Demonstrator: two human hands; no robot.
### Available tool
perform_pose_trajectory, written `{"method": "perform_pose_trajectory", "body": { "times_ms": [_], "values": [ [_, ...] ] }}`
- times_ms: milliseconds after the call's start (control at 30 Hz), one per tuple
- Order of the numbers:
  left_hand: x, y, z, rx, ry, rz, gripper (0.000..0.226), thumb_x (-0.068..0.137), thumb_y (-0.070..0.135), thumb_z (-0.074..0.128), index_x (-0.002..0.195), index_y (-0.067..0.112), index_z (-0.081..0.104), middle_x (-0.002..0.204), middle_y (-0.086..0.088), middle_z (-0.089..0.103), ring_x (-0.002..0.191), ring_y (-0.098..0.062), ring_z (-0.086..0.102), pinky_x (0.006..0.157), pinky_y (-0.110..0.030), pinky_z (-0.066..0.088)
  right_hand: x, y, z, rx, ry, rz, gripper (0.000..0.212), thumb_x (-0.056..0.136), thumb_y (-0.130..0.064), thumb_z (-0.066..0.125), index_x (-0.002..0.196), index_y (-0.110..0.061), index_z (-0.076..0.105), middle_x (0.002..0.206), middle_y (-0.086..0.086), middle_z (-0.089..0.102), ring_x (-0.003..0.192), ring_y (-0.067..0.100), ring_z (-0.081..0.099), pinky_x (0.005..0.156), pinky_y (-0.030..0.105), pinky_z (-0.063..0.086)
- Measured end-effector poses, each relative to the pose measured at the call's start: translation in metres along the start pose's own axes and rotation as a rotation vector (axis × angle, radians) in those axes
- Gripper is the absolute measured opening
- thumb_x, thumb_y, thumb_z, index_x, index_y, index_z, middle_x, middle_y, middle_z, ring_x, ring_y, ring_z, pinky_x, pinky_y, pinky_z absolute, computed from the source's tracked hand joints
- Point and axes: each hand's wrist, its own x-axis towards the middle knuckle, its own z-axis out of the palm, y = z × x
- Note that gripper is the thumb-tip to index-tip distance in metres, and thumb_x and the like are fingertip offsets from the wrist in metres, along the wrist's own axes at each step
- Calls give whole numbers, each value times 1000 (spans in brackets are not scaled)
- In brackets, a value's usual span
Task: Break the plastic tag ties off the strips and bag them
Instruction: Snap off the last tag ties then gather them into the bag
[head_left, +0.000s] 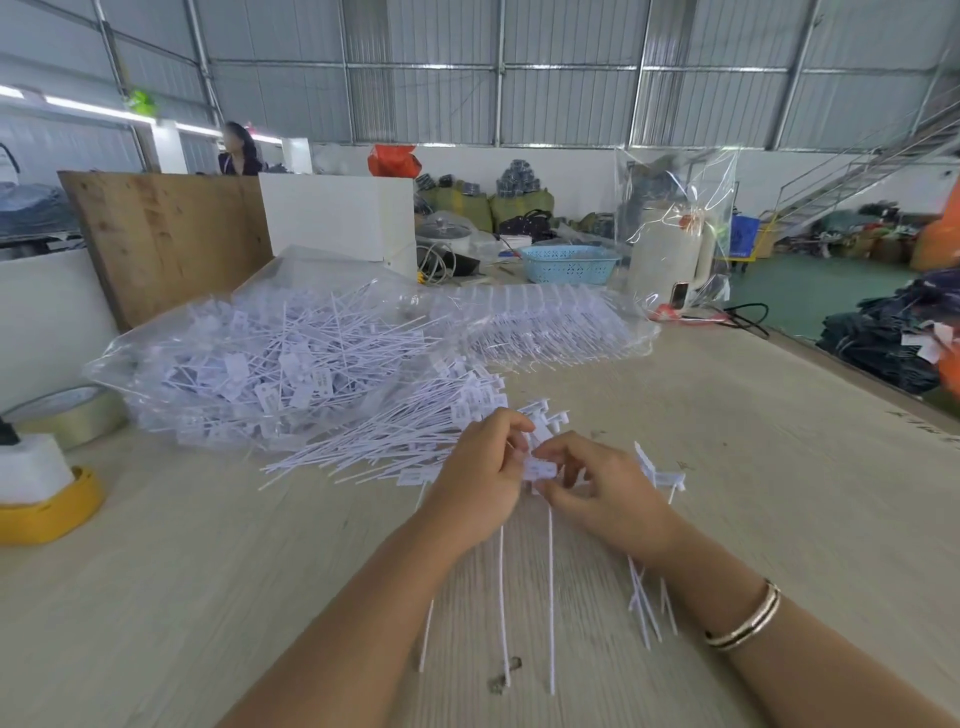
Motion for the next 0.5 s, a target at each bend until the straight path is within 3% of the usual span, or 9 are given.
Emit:
{"method": "perform_pose_trajectory", "body": {
  "times_ms": [100,200,300,500],
  "values": [
    [3,0,-6,160,84,-7,17,96,19,43,99,28,56,90,14,57,90,-7,51,84,-24,31,0,3,-4,35,87,38,23,79,-11,65,97,-27,63,82,-16,62,71,4,53,63,9,39],
    [1,-1,-6,355,61,-44,21,96,30,38,86,30,57,80,12,59,83,-9,52,87,-30,22,0,4,-6,38,114,45,23,81,-11,65,96,-28,63,82,-20,59,71,1,52,62,4,36],
    [0,0,-2,335,30,-69,22,96,34,40,82,28,56,75,9,59,80,-12,52,80,-29,18,-1,4,-4,42,52,35,20,81,-14,66,97,-26,61,88,-15,60,74,3,52,66,7,38],
    [-2,2,2,325,86,-16,22,95,39,43,77,29,50,60,14,45,73,-10,46,84,-31,24,2,3,0,14,71,51,16,75,-17,69,88,-22,62,81,-11,63,64,6,54,64,23,44]
  ]
}}
